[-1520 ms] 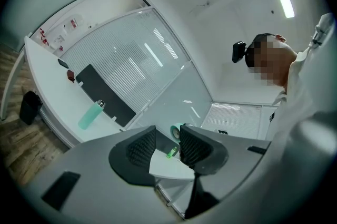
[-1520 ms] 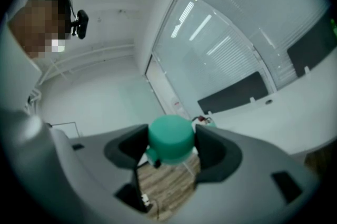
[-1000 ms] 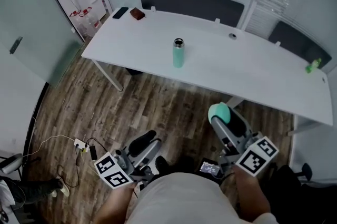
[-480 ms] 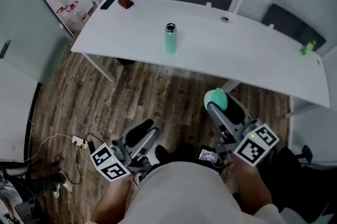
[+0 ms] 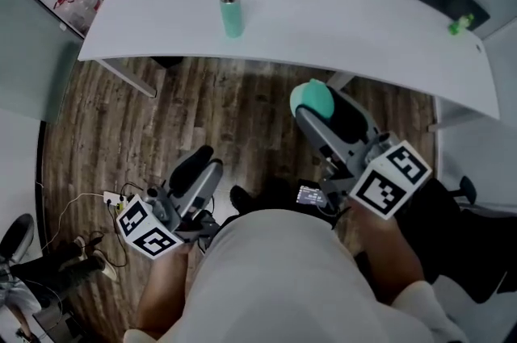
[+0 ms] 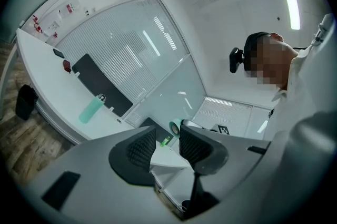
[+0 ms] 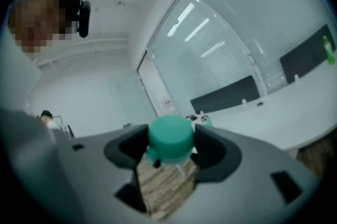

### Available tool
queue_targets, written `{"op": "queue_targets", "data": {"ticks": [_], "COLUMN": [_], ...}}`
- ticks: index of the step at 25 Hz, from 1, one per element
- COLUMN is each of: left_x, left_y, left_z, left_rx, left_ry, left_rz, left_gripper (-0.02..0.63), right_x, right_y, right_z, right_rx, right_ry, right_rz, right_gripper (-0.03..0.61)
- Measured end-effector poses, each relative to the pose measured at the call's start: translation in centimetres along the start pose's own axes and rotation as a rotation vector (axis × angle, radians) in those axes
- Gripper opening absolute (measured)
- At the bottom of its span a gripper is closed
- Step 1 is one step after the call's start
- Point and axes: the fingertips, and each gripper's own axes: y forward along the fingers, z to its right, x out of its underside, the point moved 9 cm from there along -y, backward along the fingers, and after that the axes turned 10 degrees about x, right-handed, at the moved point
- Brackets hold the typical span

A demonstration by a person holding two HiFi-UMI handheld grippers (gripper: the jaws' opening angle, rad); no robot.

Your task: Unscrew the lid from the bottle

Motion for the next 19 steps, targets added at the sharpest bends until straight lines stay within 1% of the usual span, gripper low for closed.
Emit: {"op": "queue_targets", "data": {"ticks": [6,19], "left_x": [0.1,0.2], "left_y": [0.6,1.1], "left_z": [-0.2,-1.1], "left_rx": [0.008,0.003], "left_ry": [-0.010,-0.019], "left_rz": [-0.011,-0.008], "left_gripper": [0.152,0.152], "right_x": [0.2,0.1], "right_y": [-0.1,0.8], "right_z": [0.5,1.0], "right_rx": [0.012,0.013], "right_ry": [0.007,-0.008], "right_rz": [-0.005,-0.010], "right_gripper": [0.288,0.288]}}
